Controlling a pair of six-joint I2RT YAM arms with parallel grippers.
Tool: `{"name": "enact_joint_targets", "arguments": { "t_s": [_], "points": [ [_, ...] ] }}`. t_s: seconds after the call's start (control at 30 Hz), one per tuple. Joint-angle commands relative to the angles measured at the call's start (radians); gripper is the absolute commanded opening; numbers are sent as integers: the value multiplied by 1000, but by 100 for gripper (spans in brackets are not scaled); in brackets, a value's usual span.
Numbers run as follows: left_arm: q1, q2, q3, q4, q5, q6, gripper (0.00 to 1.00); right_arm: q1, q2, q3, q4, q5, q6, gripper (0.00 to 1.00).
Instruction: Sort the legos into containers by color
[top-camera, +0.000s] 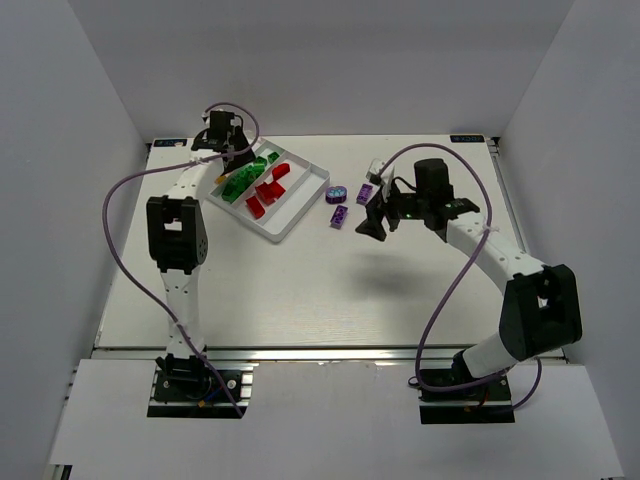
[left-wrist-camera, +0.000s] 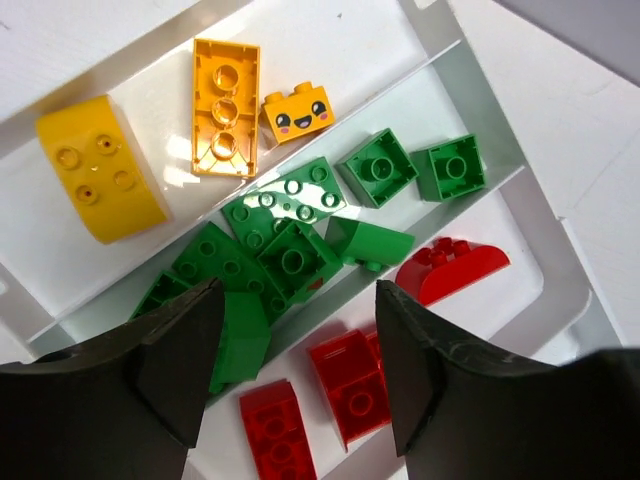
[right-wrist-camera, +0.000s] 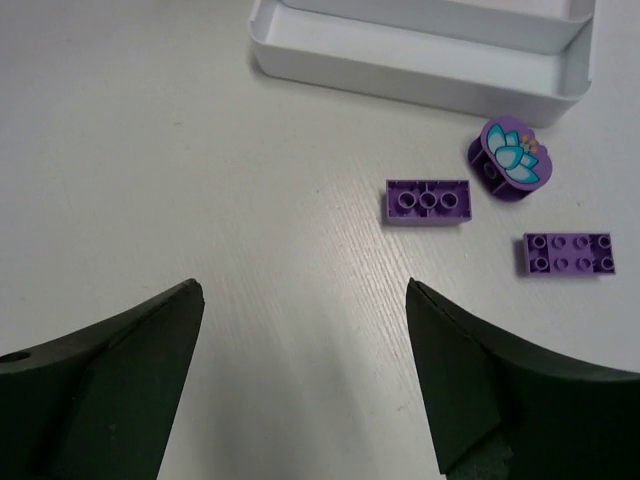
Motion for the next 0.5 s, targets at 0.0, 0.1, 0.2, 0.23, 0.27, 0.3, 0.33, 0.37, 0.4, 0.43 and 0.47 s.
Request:
{"name": "enact_joint_targets", "arguments": {
  "t_s": [0.0,0.1,0.2,0.23,0.27,0.3,0.33,0.37,0.4,0.43,0.47],
  "points": [
    [7,-216,-88,37,7,41,72,-3,67,110,-83,45,36,89],
    [18,-406,-339,134,-17,23,80,-1,142,205,-163,96,83,89],
    [31,-611,-536,218,-65,-33,97,-3,218,300,-183,181,204,89],
    [36,-660,-652,234,-77,-48,98,-1,242,334,-197,209,238,89],
    [41,-752,-703,245,-89,-80,98,-3,294,371,-215,250,263,89],
    [42,-795,-749,245,-111,-91,98,-1,319,439,-249,281,331,89],
    [47,-834,-829,246,-109,-99,98,-1,346,473,-267,342,366,89],
    [48,-872,-866,243,-99,-105,98,0,394,504,-284,365,390,89],
    [50,-936,-895,237,-84,-108,98,2,411,550,-307,392,428,89],
    [50,-969,-948,216,-82,-117,98,3,444,573,-318,443,445,89],
    [50,-998,-973,202,-80,-123,98,6,462,595,-332,474,459,89]
  ]
}}
